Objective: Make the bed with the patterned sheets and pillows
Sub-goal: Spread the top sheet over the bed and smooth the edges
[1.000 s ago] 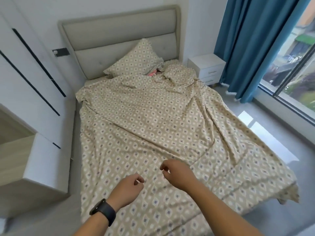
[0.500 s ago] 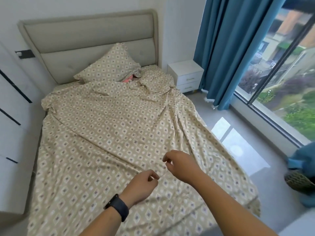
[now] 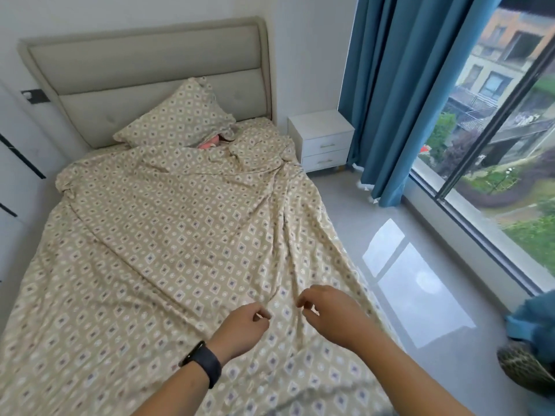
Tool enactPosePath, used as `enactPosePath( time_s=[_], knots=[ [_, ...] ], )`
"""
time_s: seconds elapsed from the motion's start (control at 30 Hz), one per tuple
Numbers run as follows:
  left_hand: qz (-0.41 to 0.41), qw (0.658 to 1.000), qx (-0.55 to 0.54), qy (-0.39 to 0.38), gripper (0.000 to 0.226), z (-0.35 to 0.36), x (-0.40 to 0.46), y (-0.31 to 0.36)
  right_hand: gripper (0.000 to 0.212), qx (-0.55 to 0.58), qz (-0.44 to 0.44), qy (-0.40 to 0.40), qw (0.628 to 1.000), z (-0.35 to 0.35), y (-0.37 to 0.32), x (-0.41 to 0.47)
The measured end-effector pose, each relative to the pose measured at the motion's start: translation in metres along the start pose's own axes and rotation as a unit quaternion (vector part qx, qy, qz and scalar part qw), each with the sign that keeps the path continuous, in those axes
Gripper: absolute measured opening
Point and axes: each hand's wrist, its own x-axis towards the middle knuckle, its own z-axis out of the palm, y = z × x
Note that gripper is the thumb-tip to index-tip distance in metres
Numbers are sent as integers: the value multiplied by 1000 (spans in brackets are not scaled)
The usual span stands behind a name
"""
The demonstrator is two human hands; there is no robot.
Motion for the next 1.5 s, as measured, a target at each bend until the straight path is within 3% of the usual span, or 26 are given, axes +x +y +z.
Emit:
enactPosePath(
  time_s=[0.2,0.37,0.5,0.67,0.77,0.9,1.03,1.17,1.37,1.5],
  knots=[
    [-26,998,-61,3,16,101,24,120,24,-48,-81,-58,994,-79,109,-14],
    [6,999,-43,26,16,131,52,196,20,-40,-109,15,993,-137,163,6],
    [22,999,1,39,19,153,90,236,16,-5,-74,46,996,-148,220,6],
    [-32,997,-20,63,22,212,124,266,19,-1,-124,-41,992,-145,295,20],
    [-112,990,-17,88,23,246,144,270,22,-17,-202,-93,975,-144,328,43],
    [-214,955,-142,150,20,317,146,306,28,-95,-327,-212,916,-166,383,43],
    [-232,937,-199,169,24,365,145,338,28,-137,-387,-249,877,-186,413,57],
    [-259,887,-258,282,22,397,126,350,29,-154,-439,-267,844,-183,415,41],
    [-296,807,-333,387,16,465,119,336,28,-208,-460,-288,814,-161,442,19],
    [-329,783,-372,375,22,538,134,335,27,-260,-472,-320,779,-140,472,10]
  ],
)
